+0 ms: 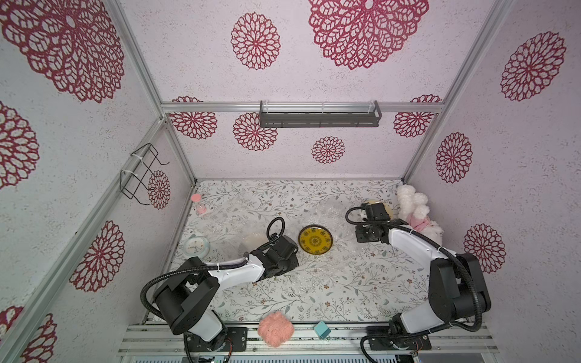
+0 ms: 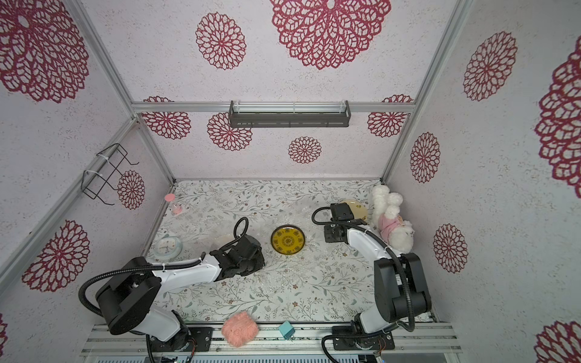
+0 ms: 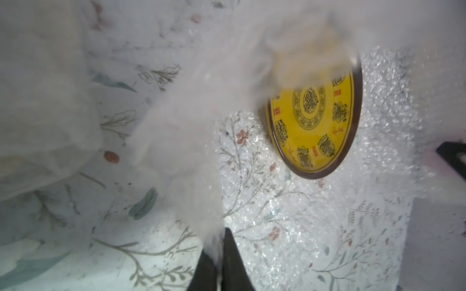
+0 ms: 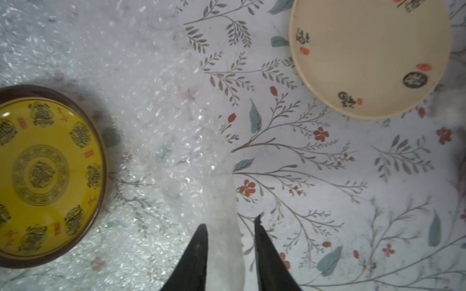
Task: Unpack dinner plates from bubble wrap
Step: Unwrap the bubble wrap at the center of the board.
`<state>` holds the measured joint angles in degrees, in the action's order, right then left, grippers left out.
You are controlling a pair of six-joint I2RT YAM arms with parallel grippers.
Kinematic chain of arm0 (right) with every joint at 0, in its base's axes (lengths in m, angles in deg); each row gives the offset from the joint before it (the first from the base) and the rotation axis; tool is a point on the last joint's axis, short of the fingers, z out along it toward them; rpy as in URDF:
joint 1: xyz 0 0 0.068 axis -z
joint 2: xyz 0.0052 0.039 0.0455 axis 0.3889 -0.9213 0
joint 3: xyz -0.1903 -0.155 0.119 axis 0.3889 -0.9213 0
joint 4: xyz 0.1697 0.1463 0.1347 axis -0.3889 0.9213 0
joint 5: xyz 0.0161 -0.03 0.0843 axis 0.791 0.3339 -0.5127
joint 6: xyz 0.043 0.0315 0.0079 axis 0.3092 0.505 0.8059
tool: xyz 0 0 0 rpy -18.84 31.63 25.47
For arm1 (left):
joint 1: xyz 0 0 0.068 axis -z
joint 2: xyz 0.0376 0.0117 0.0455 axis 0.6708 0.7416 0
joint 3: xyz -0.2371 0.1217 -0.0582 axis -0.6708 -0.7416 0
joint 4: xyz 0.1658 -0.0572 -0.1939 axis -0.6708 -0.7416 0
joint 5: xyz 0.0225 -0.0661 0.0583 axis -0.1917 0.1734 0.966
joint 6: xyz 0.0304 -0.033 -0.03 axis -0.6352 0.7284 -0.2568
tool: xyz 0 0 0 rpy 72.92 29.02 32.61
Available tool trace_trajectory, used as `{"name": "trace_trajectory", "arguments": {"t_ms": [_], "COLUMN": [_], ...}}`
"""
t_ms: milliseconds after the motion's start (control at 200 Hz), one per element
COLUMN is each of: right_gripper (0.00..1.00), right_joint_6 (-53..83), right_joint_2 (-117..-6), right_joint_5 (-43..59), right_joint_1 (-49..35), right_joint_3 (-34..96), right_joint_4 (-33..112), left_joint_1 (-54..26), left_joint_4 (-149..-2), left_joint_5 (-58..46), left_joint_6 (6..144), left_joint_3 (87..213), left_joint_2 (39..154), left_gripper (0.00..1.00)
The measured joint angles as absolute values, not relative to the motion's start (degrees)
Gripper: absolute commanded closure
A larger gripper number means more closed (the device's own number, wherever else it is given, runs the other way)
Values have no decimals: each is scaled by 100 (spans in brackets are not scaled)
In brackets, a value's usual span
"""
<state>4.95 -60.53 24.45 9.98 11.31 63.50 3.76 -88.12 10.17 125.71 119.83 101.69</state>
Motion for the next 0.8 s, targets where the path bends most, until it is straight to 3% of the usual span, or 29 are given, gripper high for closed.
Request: {"name": "trace_trajectory", "arguments": {"t_ms": [180,380,465,630,801], "right_gripper": [41,25,13,10,17], "right_joint_6": [471,567,672,913,1581], "right_joint_2": [-6026,-5650,-5349,-4938,-4953], "right_joint_5": [2526,2522,2375,1604,238], "right_joint_1": [1291,1339,1337,1337,1322], "right_joint_3": [1253,1395,1579,1778,856], "right_joint_4": [6400,6715,6868,6885,6188], "left_joint_1": [376,376,376,374,374], "left_joint_4": [-8982,-9100,-9140,-9186,-9201], "left_joint_5": [1072,1153,1168,1183,1181], "left_joint_6": [12466,12385,12361,12296,12252], "left_joint_3": [11985,11985,11983,11985,11998], "left_joint_2": [10101,9918,9874,9865,9865], "left_gripper": [100,100,100,100,100]}}
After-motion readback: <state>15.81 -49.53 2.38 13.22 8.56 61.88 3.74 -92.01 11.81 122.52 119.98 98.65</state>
